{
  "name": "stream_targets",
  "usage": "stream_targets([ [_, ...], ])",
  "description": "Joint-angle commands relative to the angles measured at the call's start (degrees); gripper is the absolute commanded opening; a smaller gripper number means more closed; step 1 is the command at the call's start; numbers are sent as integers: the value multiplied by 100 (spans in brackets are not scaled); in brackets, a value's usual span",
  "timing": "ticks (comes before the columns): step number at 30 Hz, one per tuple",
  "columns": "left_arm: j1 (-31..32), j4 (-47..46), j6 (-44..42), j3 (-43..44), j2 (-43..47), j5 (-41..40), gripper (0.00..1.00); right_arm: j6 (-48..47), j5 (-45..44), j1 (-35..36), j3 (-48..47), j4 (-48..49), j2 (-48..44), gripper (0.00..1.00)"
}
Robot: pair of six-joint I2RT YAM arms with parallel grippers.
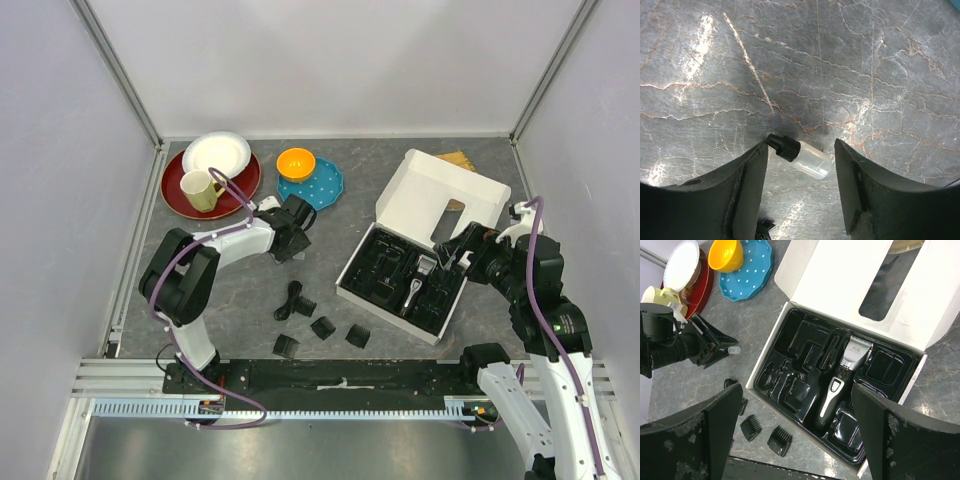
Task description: Sort the hair-cutting tools
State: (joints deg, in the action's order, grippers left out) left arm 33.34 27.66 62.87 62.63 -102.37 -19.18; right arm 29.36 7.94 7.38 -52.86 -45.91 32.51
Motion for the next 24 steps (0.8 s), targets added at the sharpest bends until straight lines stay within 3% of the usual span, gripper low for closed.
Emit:
stream_targets([
  [1, -12, -50, -399, -243, 68, 230, 66, 69, 5, 9, 74, 232, -61, 98],
  [8, 102, -24, -214, -76, -310, 512, 64, 69, -12, 9, 92, 214, -140, 98],
  [24, 331, 38, -485, -14, -328, 187, 28, 69, 5, 9, 92, 232, -157, 98],
])
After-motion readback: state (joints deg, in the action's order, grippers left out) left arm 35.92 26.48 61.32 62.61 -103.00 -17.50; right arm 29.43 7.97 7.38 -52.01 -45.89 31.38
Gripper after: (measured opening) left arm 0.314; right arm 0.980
